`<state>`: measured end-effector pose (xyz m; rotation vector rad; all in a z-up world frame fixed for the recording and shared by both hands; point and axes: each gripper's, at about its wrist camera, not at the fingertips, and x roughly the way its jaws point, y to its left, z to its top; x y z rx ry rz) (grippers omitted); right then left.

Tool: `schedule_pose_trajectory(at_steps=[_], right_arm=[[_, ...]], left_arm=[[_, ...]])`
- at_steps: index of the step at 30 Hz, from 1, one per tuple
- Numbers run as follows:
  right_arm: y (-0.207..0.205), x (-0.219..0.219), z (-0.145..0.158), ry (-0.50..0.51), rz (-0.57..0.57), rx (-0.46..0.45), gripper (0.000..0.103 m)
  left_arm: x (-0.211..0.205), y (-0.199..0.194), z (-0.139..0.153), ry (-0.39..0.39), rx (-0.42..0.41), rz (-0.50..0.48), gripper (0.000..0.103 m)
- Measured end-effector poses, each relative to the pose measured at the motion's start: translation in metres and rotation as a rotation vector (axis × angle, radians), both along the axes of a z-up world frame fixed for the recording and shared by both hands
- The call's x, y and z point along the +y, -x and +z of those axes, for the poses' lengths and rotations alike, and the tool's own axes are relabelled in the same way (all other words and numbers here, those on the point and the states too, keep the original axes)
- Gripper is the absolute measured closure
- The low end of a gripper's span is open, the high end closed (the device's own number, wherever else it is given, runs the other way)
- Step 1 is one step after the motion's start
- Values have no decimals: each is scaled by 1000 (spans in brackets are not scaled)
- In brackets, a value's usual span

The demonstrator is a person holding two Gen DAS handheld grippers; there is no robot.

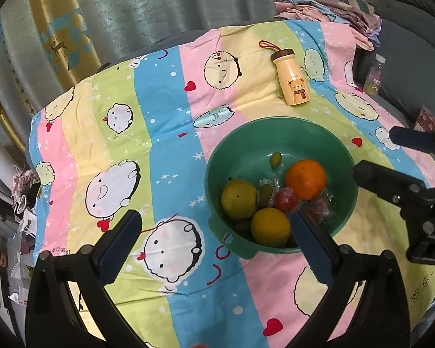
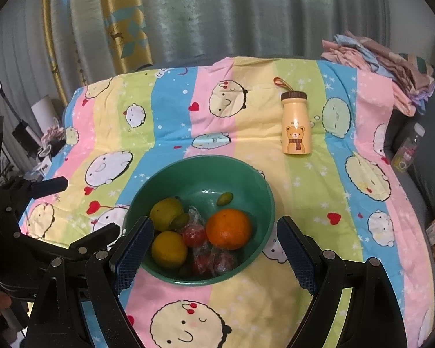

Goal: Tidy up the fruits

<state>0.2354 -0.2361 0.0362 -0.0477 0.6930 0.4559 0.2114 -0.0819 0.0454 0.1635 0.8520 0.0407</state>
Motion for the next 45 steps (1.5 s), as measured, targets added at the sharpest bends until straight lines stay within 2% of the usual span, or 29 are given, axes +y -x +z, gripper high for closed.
schedule_pose_trajectory(at_steps=[10, 22, 45], right_arm=[[11, -1, 10, 20, -2, -19, 16], [28, 3, 27, 54, 16, -57, 16], [53, 1, 49, 74, 36, -95, 16]], left_arm=[[1, 9, 9, 92, 12, 3, 0], [7, 20, 22, 81, -19, 44, 0], [11, 38, 46, 151, -61, 43, 0]])
